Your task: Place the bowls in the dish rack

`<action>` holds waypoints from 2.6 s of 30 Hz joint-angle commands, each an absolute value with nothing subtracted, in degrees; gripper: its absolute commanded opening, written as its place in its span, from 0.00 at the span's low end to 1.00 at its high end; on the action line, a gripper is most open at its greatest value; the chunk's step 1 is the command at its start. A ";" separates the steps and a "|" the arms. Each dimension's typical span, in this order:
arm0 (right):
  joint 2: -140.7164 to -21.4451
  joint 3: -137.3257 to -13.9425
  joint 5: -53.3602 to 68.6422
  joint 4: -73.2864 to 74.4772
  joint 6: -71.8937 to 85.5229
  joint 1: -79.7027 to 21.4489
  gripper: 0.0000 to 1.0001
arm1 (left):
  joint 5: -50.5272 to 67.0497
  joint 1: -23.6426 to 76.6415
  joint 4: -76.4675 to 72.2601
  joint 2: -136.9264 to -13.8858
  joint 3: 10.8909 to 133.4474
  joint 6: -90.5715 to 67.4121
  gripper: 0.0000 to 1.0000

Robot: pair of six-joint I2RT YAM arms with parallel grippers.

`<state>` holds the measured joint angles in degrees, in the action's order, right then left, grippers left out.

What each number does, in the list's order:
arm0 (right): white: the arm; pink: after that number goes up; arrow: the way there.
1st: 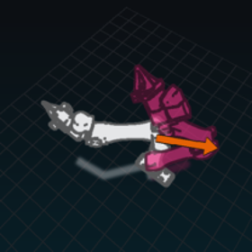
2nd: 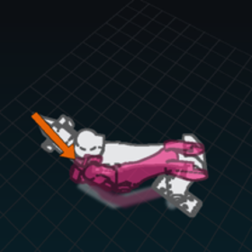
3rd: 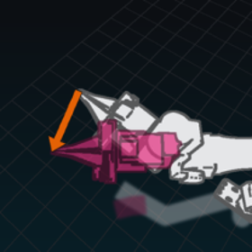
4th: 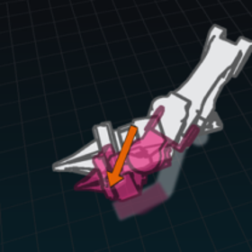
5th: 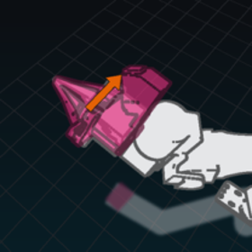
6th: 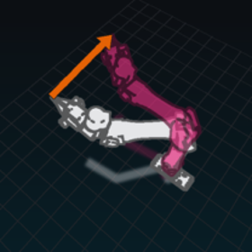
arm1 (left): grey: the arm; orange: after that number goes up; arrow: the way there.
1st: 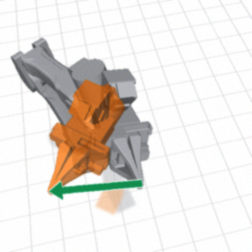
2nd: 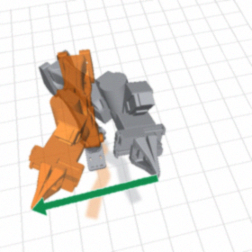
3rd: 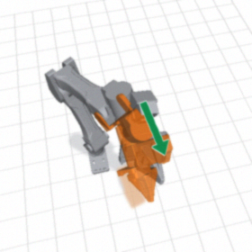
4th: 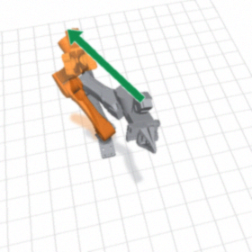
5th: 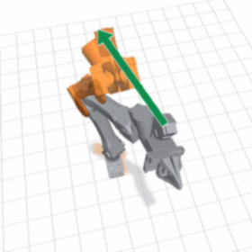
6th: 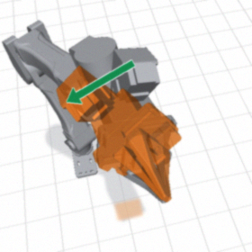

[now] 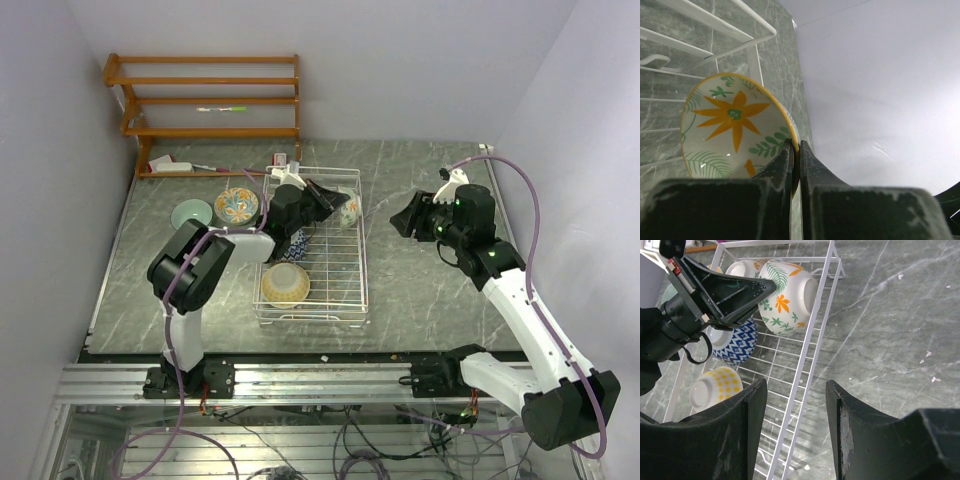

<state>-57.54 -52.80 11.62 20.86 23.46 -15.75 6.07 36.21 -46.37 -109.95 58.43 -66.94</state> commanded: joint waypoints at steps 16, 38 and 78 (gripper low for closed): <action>-57.76 -51.05 12.01 19.51 23.28 -15.08 0.50 | 1.52 33.92 -39.16 -107.44 47.06 -62.88 0.07; -58.19 -51.62 11.45 19.56 23.34 -14.92 0.50 | 7.50 32.03 -48.55 -106.00 47.41 -65.98 0.07; -58.16 -49.90 12.32 18.58 23.42 -14.37 0.50 | 4.65 32.02 -41.40 -108.49 44.09 -65.19 0.34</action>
<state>-58.39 -50.28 11.77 19.59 23.51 -14.92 7.14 33.45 -50.61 -106.32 47.92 -67.92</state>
